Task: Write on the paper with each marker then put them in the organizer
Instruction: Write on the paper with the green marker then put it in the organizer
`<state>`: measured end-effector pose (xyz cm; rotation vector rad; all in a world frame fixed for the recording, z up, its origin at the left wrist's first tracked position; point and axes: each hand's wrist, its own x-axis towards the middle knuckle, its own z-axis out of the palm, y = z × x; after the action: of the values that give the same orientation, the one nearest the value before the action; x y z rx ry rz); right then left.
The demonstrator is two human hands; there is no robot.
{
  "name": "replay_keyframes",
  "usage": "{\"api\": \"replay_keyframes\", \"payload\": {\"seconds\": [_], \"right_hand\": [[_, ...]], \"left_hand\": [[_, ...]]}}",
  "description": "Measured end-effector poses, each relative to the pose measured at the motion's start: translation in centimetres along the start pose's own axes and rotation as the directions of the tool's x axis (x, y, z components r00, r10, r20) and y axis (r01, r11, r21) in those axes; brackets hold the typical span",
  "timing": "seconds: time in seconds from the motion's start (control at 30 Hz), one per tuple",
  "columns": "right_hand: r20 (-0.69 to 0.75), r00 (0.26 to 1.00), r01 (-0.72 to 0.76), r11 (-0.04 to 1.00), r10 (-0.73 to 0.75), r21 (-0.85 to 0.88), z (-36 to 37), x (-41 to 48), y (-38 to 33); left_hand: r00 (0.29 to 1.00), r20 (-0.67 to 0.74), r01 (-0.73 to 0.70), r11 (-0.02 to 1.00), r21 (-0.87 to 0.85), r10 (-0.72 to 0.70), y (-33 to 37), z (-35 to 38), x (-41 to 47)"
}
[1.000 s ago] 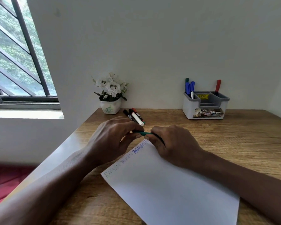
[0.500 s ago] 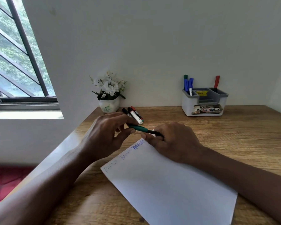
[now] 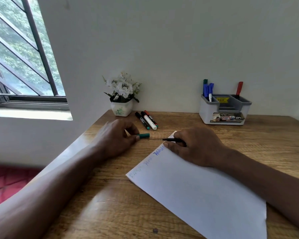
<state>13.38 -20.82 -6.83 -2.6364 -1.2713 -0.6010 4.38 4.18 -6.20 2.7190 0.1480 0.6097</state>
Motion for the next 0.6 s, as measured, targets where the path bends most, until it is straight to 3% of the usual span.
{"api": "replay_keyframes", "payload": {"seconds": [0.13,0.3,0.5,0.6], "right_hand": [[-0.031,0.999,0.025,0.999,-0.025,-0.020,0.5,0.1,0.3],[-0.017,1.000,0.016,1.000,-0.016,-0.006,0.3,0.0,0.2],[0.003,1.000,-0.021,0.999,0.021,-0.027,0.7,1.1,1.0],[0.029,0.996,-0.080,0.996,0.081,-0.033,0.8,1.9,1.5]], "left_hand": [[0.999,0.031,0.019,1.000,-0.006,-0.019,0.2,-0.2,-0.1],[0.986,0.168,-0.003,1.000,0.005,0.002,-0.4,-1.0,-0.3],[0.907,0.402,0.103,0.992,0.068,-0.122,-0.7,-1.9,-0.7],[0.885,0.447,0.095,0.991,0.096,-0.129,-1.1,-1.8,-0.8]]}}
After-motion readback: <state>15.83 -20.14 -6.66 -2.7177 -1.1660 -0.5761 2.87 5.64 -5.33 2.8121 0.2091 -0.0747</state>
